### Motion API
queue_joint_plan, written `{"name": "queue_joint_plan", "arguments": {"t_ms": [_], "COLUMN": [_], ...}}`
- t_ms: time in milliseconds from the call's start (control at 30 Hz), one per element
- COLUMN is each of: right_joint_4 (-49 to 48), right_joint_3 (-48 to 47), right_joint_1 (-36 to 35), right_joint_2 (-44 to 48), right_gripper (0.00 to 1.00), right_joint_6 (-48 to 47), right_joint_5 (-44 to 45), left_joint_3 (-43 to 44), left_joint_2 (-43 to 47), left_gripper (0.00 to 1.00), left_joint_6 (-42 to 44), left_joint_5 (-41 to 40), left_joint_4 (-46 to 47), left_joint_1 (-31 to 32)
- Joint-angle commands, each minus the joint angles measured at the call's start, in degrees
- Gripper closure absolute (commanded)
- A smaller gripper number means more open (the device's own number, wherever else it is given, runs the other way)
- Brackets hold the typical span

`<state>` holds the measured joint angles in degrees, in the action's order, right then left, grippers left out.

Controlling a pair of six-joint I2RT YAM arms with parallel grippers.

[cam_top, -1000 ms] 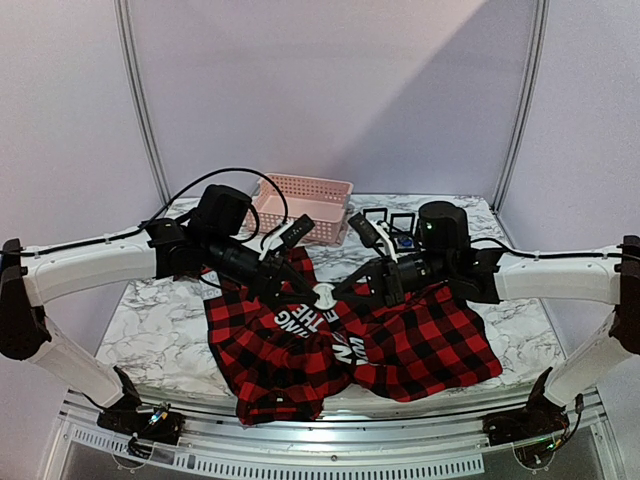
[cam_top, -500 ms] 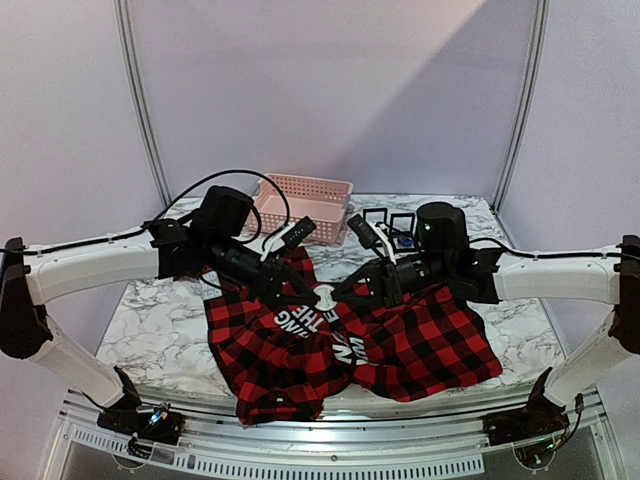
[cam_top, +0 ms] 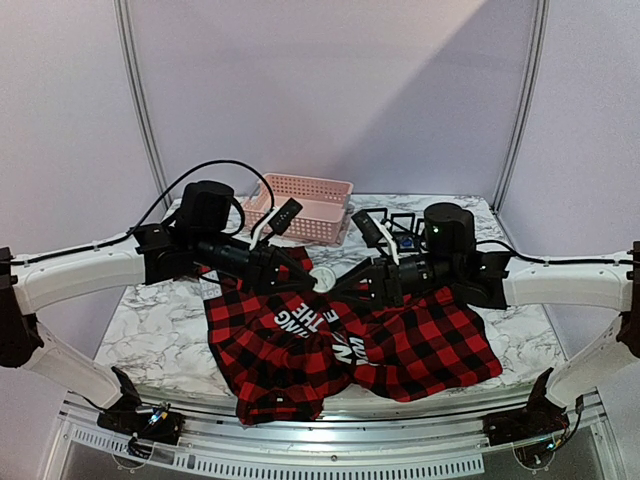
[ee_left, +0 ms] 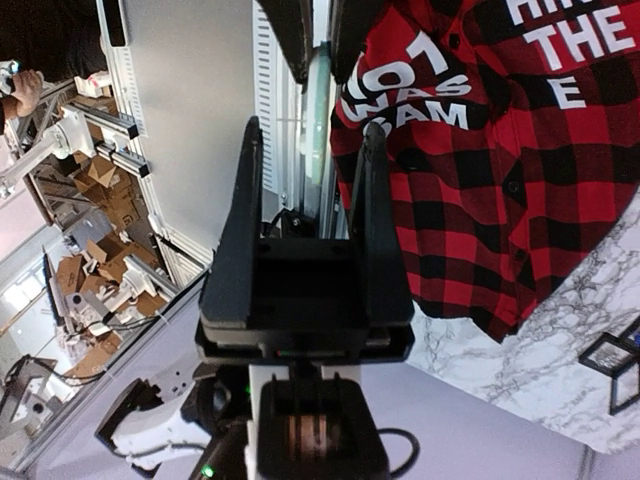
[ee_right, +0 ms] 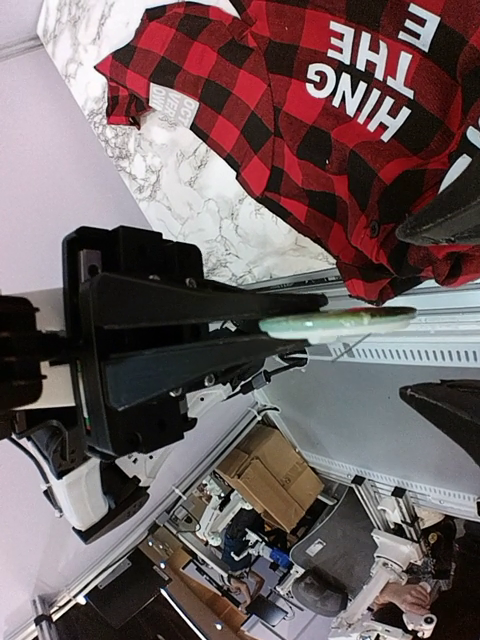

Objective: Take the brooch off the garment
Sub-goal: Pass from the right arm to the left, then close the brooch at the center of the board.

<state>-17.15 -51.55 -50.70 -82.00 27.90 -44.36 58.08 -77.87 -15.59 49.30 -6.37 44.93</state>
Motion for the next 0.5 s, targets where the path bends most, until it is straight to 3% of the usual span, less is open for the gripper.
{"name": "queue_joint_plan", "arguments": {"t_ms": [0, 467], "right_joint_4": [0.9, -2.1], "right_joint_3": [-0.4, 0.2], "right_joint_1": [-2.0, -5.0], "right_joint_2": [0.8, 1.5], "right_gripper": [0.55, 0.59], "right_joint_6": [-2.0, -2.1], "right_joint_5": [5.3, 16.5], "left_joint_3": [-1.4, -1.8], "left_joint_2": [0.4, 0.9], "left_gripper": [1.00, 1.00], "left_joint_6": [-2.3, -3.1], "left_joint_5": [0.2, 0.2], "left_joint_4": [3.5, 4.1], "left_joint_1": [-1.3, -1.7]}}
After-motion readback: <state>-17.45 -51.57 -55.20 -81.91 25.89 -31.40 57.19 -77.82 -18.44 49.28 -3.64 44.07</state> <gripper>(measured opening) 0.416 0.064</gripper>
